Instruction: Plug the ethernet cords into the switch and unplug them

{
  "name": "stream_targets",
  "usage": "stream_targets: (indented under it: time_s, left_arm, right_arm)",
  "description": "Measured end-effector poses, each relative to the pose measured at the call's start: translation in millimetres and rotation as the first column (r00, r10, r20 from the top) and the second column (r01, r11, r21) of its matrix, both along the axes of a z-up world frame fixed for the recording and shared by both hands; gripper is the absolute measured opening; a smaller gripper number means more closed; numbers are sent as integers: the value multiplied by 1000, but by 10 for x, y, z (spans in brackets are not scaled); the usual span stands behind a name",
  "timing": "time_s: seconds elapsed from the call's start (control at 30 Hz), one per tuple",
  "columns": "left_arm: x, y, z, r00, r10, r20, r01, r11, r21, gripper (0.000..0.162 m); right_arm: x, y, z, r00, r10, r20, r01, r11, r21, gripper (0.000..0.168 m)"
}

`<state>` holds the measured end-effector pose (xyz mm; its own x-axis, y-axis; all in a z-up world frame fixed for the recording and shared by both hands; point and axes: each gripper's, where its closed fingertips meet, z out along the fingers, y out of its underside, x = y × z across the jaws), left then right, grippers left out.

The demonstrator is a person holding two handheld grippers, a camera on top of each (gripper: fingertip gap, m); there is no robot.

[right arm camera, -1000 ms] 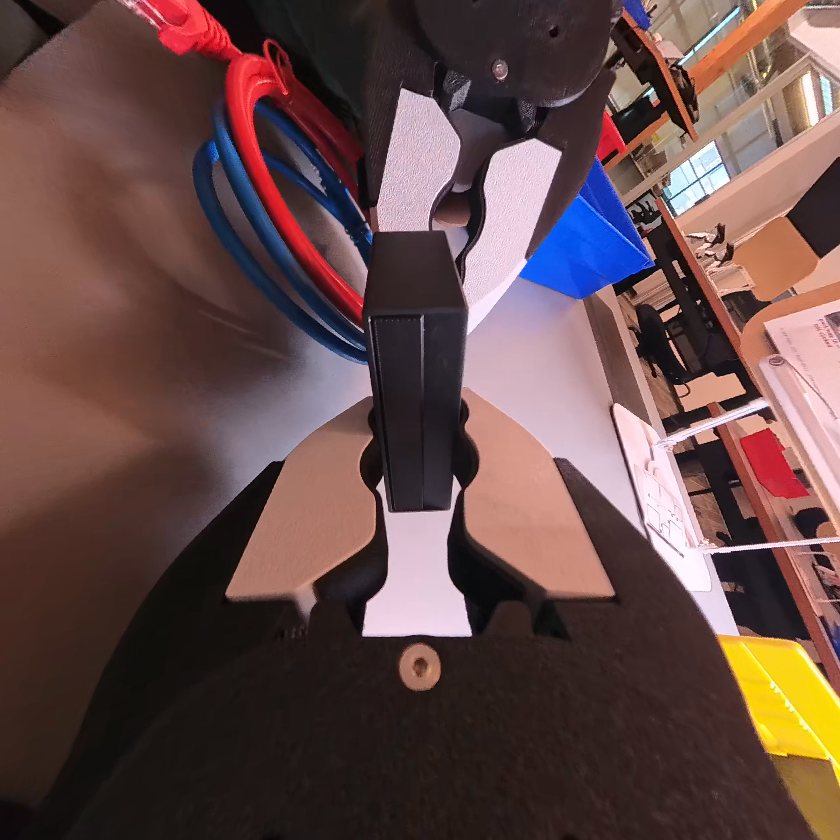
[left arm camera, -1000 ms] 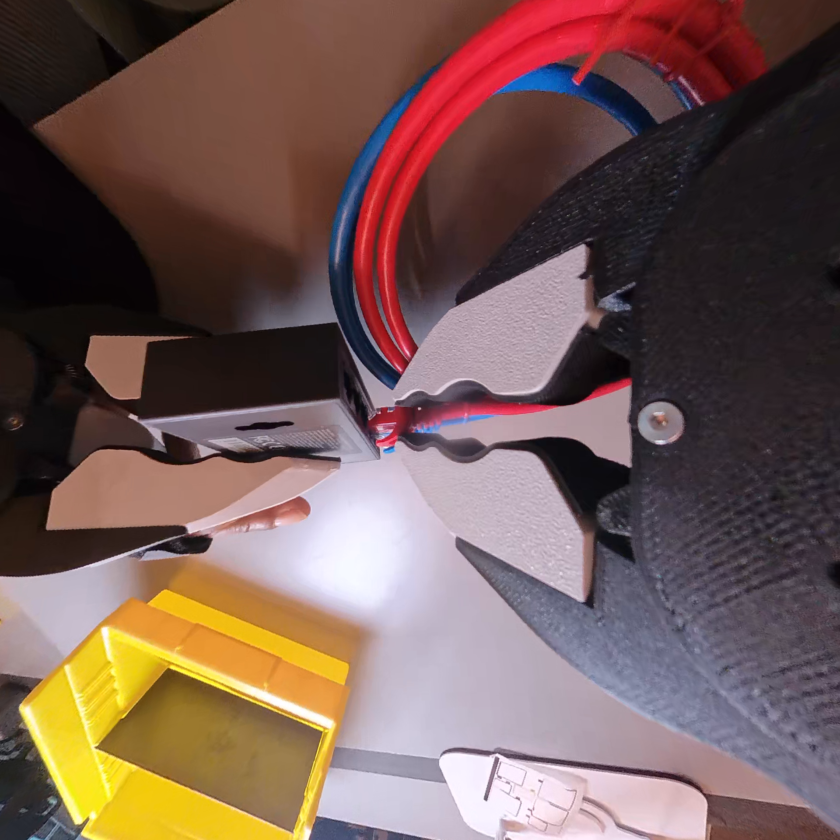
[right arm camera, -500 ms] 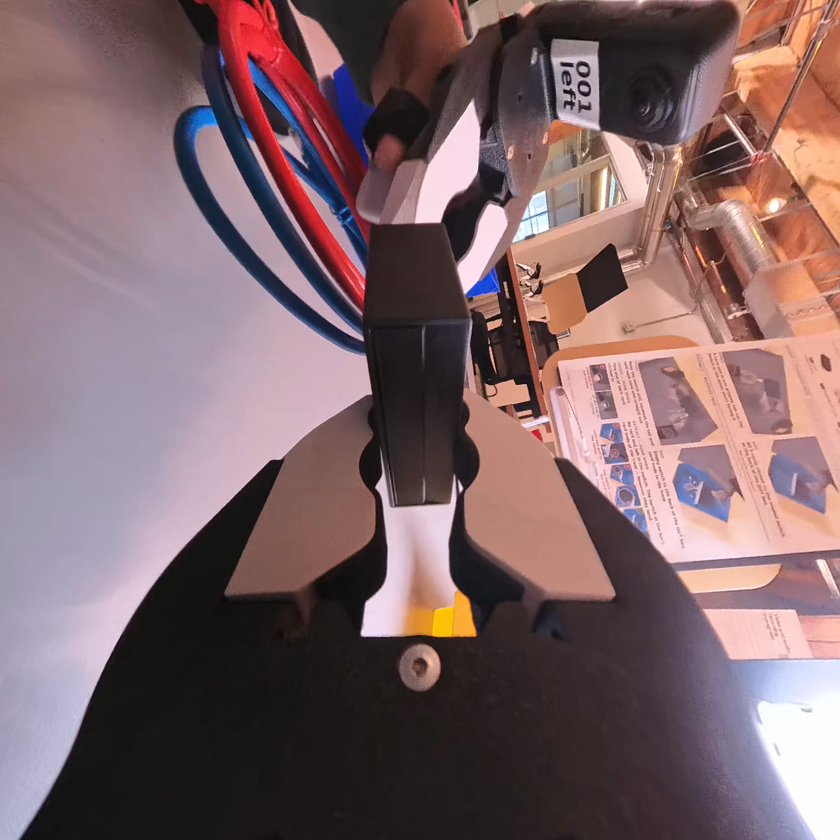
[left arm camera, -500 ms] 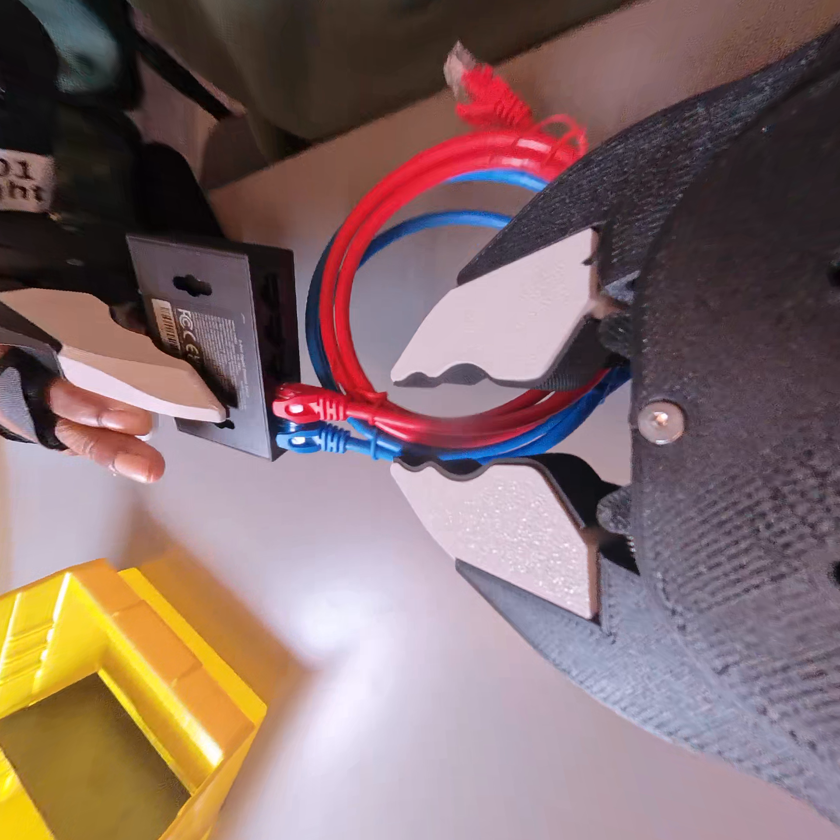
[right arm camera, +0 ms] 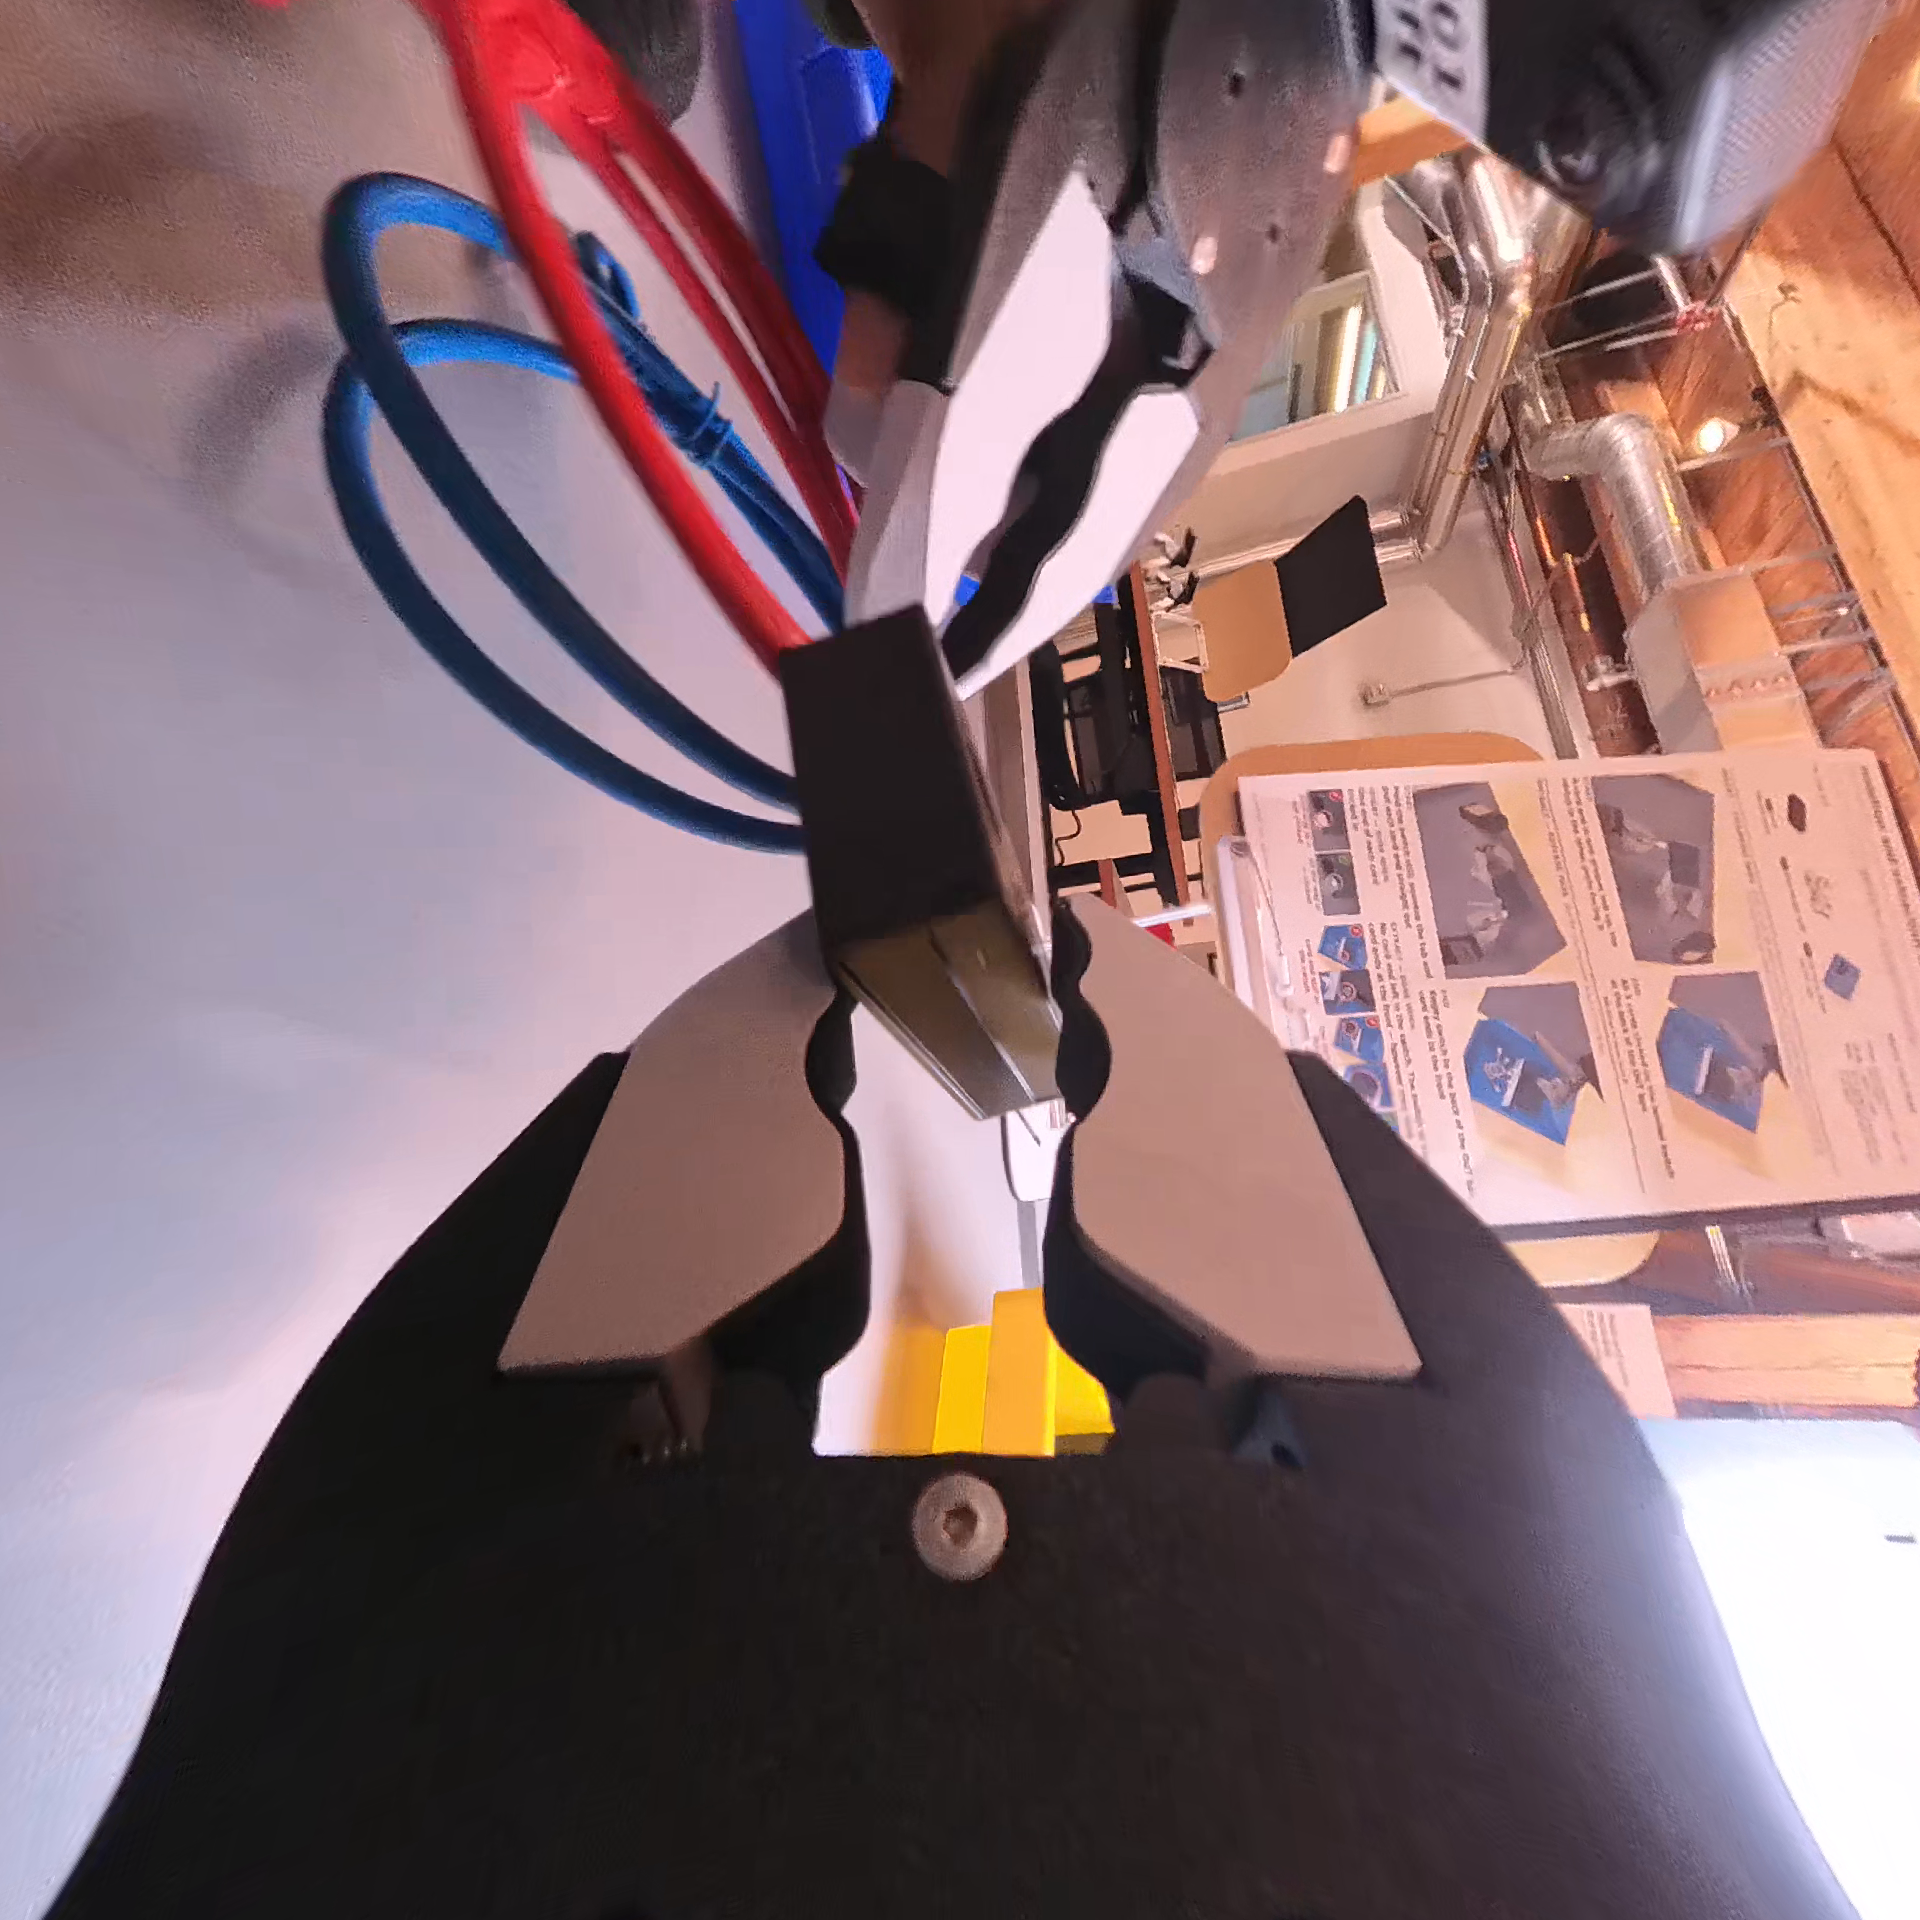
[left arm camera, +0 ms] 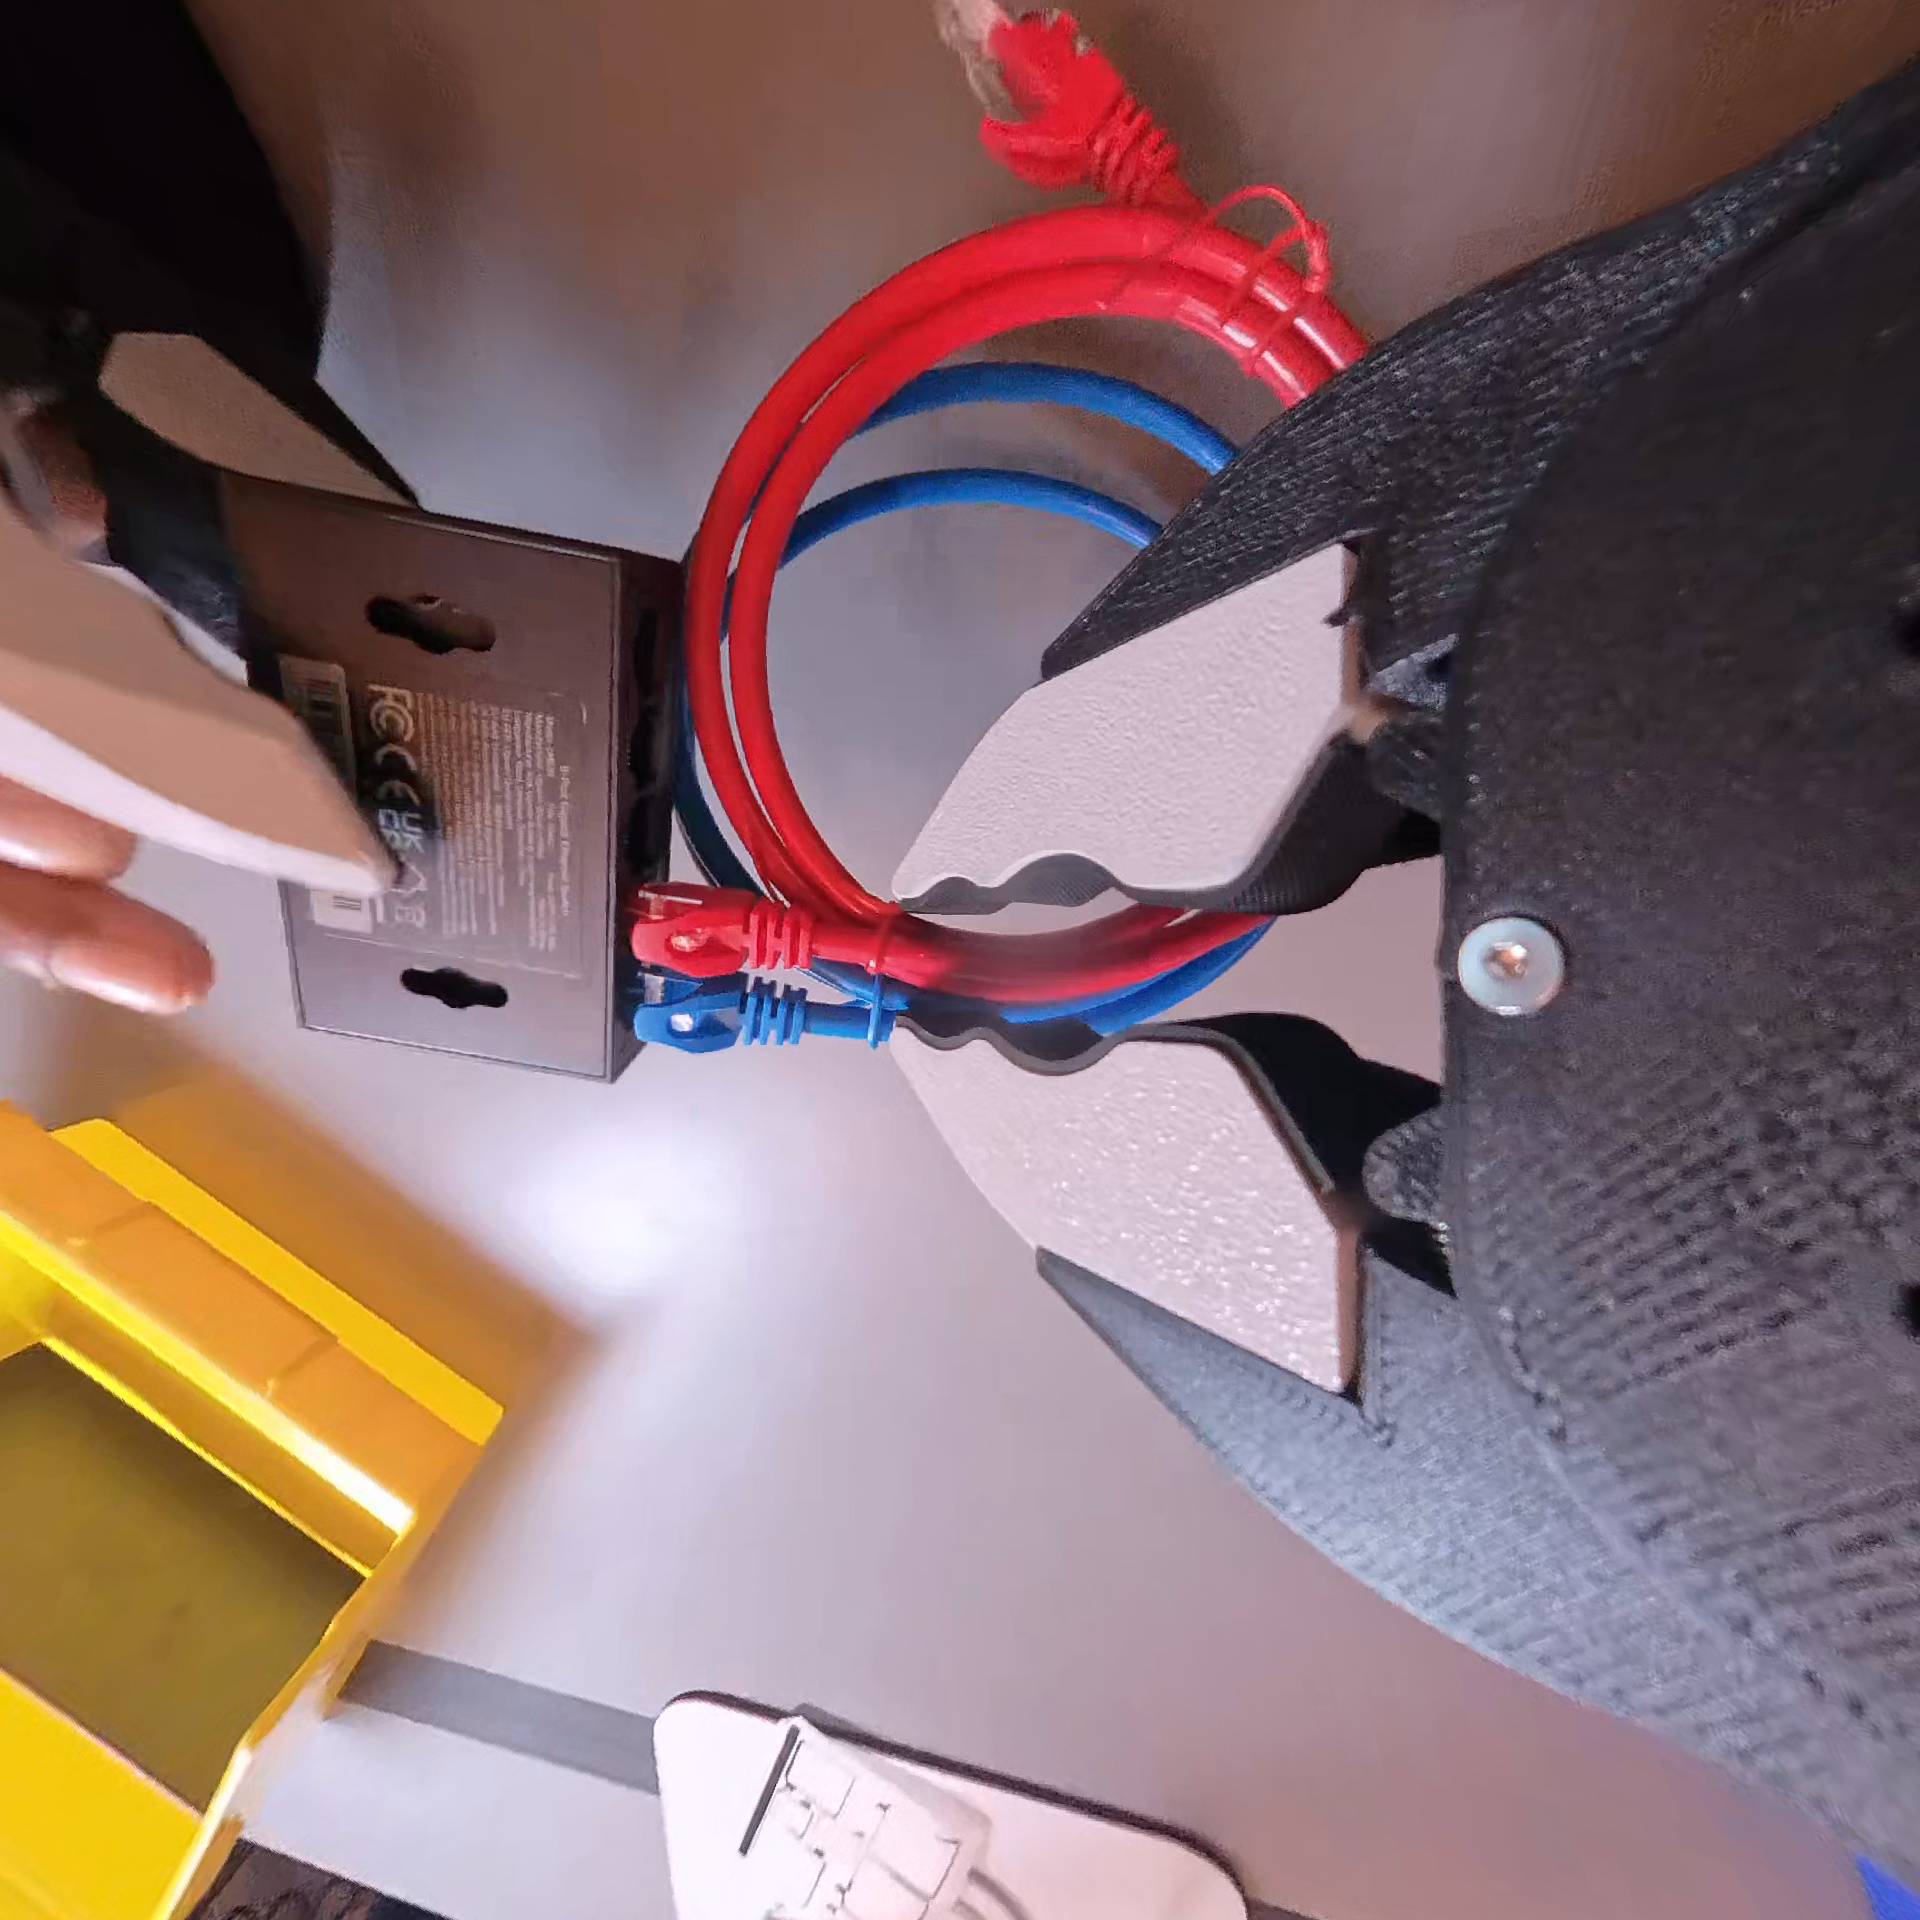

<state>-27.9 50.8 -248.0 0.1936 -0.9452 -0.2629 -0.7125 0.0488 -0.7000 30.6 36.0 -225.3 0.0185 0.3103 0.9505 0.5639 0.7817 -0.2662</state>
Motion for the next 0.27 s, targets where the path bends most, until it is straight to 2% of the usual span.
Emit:
stream_targets:
  time_s: [0.13,0.17,0.23,0.27]
  left_arm:
    - [35,-46,-58,1000,-10,-14,10,1000,-23,16]
    - [52,-84,-79,999,-36,-16,35,999,-25,10]
    - [59,-146,-53,998,-63,18,64,996,-58,10]
    - [31,-151,37,997,-60,58,64,995,-71,16]
  right_arm:
    - [-66,23,-170,994,-37,106,30,998,63,33]
    - [-55,35,-211,991,-46,128,40,998,48,31]
    - [-39,-3,-197,993,-17,118,16,1000,15,30]
    - [-32,-18,-170,993,-16,114,13,1000,25,30]
